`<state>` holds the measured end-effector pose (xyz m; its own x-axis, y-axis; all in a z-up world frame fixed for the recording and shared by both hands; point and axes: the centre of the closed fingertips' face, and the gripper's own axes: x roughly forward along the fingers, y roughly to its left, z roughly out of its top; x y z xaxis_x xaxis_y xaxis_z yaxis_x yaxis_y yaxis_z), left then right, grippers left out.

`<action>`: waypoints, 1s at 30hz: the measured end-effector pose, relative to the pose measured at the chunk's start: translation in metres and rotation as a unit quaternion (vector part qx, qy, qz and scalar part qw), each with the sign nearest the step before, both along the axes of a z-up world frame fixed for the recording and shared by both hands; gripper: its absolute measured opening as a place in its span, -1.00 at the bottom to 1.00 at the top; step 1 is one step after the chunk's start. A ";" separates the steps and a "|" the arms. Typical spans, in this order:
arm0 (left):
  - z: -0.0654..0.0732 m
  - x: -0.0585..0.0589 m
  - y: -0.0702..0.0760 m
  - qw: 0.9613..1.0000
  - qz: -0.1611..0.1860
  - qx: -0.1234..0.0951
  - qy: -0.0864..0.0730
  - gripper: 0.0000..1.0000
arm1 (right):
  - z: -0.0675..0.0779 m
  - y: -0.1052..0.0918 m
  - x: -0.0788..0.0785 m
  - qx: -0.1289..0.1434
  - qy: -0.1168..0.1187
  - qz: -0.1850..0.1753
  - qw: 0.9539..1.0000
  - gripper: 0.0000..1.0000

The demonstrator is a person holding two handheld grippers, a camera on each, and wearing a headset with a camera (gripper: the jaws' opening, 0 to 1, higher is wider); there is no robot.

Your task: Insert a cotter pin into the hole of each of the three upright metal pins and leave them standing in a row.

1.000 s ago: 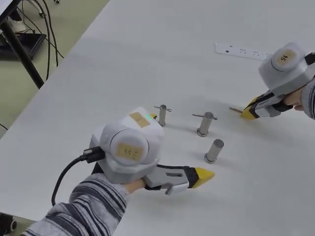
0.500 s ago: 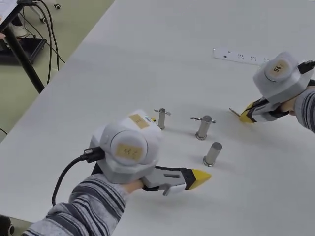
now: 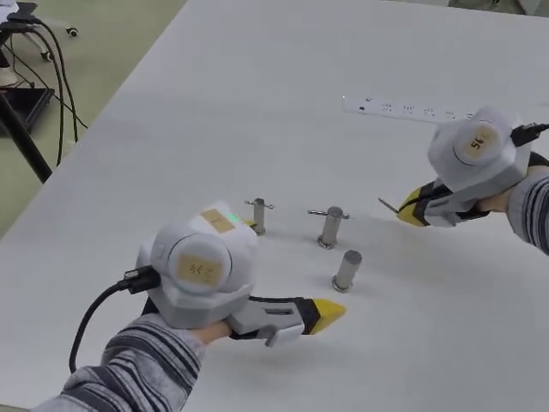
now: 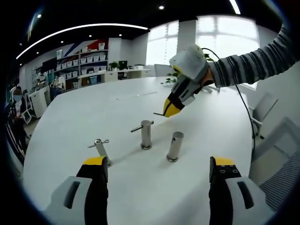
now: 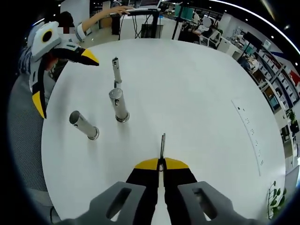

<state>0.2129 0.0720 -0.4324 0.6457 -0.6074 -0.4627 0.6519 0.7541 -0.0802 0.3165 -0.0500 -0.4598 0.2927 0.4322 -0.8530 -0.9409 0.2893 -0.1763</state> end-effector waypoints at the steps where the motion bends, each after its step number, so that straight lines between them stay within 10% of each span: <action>1: 0.000 0.000 0.000 1.000 -0.002 0.001 0.000 0.74 | 0.002 0.001 -0.003 0.002 0.000 0.001 1.000 -1.00; 30: 0.019 -0.012 -0.017 0.999 -0.021 -0.033 0.022 0.12 | 0.024 0.021 -0.094 -0.010 -0.055 0.142 0.988 -1.00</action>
<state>0.2013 0.0552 -0.4135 0.5986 -0.6644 -0.4475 0.6780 0.7178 -0.1587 0.2226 -0.0292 -0.4360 0.2532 0.4937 -0.8319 -0.9587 0.0128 -0.2842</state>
